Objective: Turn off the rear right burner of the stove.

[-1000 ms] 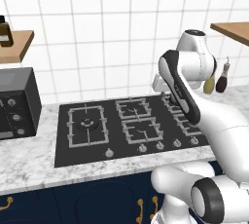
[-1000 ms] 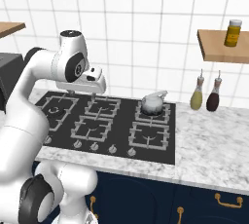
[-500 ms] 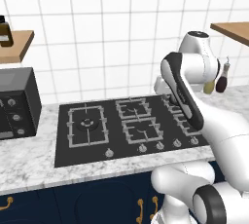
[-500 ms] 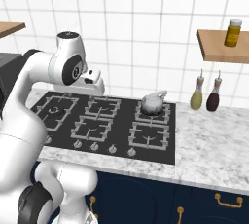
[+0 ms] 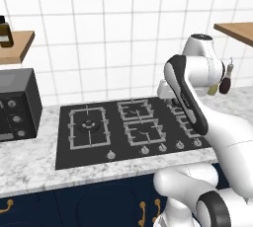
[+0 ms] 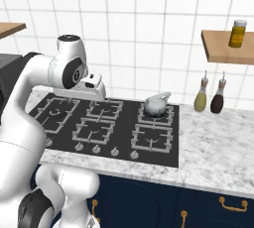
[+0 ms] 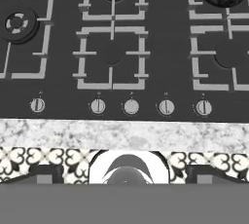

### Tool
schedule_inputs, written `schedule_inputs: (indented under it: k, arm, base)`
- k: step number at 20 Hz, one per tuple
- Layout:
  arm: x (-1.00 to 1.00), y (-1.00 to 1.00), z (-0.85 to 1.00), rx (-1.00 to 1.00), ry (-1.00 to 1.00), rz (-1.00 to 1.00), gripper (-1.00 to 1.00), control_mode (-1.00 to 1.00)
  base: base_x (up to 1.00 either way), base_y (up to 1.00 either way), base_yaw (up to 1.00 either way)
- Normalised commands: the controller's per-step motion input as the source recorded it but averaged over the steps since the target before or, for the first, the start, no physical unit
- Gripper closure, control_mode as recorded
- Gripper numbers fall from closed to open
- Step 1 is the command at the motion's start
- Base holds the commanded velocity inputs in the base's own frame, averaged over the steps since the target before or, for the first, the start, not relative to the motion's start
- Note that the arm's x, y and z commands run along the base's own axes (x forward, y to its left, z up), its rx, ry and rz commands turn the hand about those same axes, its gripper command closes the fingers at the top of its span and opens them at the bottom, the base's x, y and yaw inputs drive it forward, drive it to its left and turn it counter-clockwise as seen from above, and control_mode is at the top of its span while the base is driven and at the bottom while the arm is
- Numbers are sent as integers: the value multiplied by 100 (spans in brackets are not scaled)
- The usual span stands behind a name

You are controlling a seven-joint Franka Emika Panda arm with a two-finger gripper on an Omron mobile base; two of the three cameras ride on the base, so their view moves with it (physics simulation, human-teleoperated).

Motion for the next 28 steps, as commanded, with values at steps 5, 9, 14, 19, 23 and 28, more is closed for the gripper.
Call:
schedule_inputs:
  k: [5, 9, 14, 19, 23, 28]
  arm:
    - [-3, 0, -6, 0, 9, 0, -100, -100]
    - [-4, 0, -13, 1, 13, 0, -100, -100]
    - [-8, -9, -36, 3, 17, 0, -100, -100]
    - [-6, -39, -47, 6, 16, 0, -100, -100]
    - [0, -41, -54, 3, 21, 0, -100, -100]
    - [21, -25, -60, -4, 15, 2, -100, -100]
  base:
    - [0, 0, 0]
    - [0, 0, 0]
    - [0, 0, 0]
    - [0, 0, 0]
    - [0, 0, 0]
    - [0, 0, 0]
